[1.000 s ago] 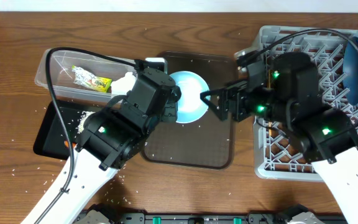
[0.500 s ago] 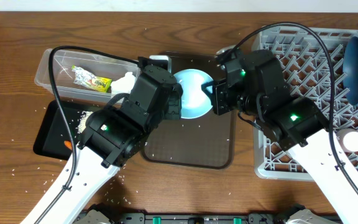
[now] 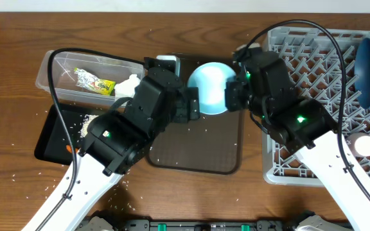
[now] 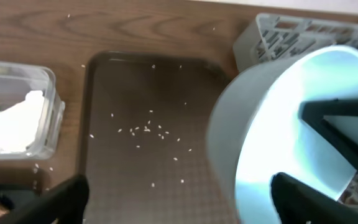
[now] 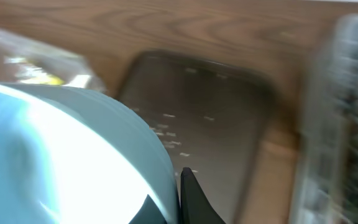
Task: Sort waste into correct bins and load items into the dishwasher rack
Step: 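Release the bowl from the left gripper and carry it right toward the rack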
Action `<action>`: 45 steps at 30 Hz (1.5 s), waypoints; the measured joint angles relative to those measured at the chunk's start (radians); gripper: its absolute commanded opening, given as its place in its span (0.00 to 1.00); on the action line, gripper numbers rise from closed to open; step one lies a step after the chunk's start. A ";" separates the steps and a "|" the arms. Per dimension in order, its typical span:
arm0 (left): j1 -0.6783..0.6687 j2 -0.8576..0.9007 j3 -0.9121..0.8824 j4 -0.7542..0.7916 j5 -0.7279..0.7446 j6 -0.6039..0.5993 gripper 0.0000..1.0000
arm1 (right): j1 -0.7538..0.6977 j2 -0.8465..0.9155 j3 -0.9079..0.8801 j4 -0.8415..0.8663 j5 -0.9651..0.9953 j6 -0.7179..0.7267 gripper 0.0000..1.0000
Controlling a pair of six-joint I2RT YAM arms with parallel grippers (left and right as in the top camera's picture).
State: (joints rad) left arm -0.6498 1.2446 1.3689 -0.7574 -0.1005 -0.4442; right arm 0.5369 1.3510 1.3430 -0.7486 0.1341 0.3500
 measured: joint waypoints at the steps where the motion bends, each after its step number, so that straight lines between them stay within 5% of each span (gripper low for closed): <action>1: 0.000 -0.004 0.000 0.003 0.001 0.000 0.99 | -0.006 0.000 0.000 -0.021 0.046 0.011 0.01; 18: 0.000 -0.150 0.000 -0.002 -0.050 0.136 0.98 | -0.179 -0.011 0.000 -0.201 0.987 0.086 0.01; 32: 0.000 -0.151 0.000 -0.027 -0.063 0.139 0.98 | -0.410 0.244 0.000 -0.128 1.133 0.045 0.01; 45: 0.000 -0.151 0.000 -0.039 -0.064 0.139 0.98 | -0.410 0.507 0.000 0.160 1.238 -0.273 0.01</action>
State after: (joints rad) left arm -0.6498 1.0939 1.3689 -0.7967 -0.1642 -0.3054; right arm 0.1268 1.8584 1.3434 -0.5888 1.3724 0.0772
